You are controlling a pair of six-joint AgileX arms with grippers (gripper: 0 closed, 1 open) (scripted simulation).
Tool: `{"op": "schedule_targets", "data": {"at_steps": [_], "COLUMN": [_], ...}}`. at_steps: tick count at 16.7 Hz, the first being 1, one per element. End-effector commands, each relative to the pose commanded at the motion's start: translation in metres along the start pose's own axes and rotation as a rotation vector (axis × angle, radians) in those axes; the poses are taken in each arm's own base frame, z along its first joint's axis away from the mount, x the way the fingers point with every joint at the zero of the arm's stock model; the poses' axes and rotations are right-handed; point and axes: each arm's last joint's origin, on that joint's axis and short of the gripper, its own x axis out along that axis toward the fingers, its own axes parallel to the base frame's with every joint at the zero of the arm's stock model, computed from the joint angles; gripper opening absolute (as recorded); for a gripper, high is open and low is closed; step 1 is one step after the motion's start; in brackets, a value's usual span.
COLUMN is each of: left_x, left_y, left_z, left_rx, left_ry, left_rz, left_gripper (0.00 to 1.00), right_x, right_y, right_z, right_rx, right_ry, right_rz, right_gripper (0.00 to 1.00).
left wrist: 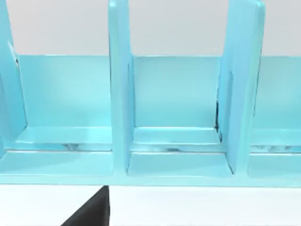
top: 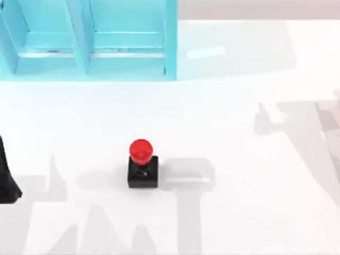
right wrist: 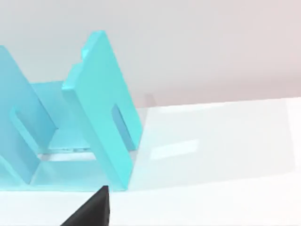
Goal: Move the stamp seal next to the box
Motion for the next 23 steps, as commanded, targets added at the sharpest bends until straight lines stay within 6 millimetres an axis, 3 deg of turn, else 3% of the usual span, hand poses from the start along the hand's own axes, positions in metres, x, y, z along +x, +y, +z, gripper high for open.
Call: {"op": "schedule_targets", "data": {"at_steps": [2,4,7,10,15,19,23], "left_x": [0.000,0.000,0.000,0.000,0.000,0.000,0.000], "left_y": [0.000,0.000,0.000,0.000,0.000,0.000,0.000], "left_z": [0.000,0.000,0.000,0.000,0.000,0.000,0.000], "left_rx": [0.000,0.000,0.000,0.000,0.000,0.000,0.000], "left_ry": [0.000,0.000,0.000,0.000,0.000,0.000,0.000], "left_rz": [0.000,0.000,0.000,0.000,0.000,0.000,0.000], "left_gripper": [1.00,1.00,1.00,1.00,1.00,1.00,1.00], "right_x": [0.019,0.046,0.095,0.146,0.207,0.230,0.240], "right_y": [0.031,0.065,0.117,0.163,0.216,0.238,0.246], "right_z": [0.034,0.055,0.057,0.028,-0.049,-0.096,-0.125], "right_rx": [0.023,0.036,0.034,0.012,-0.024,-0.023,-0.016], "right_ry": [0.090,0.194,0.380,0.585,0.877,1.005,1.077], "right_rz": [0.023,0.034,0.021,-0.033,-0.170,-0.250,-0.304], "right_gripper": [1.00,1.00,1.00,1.00,1.00,1.00,1.00]}}
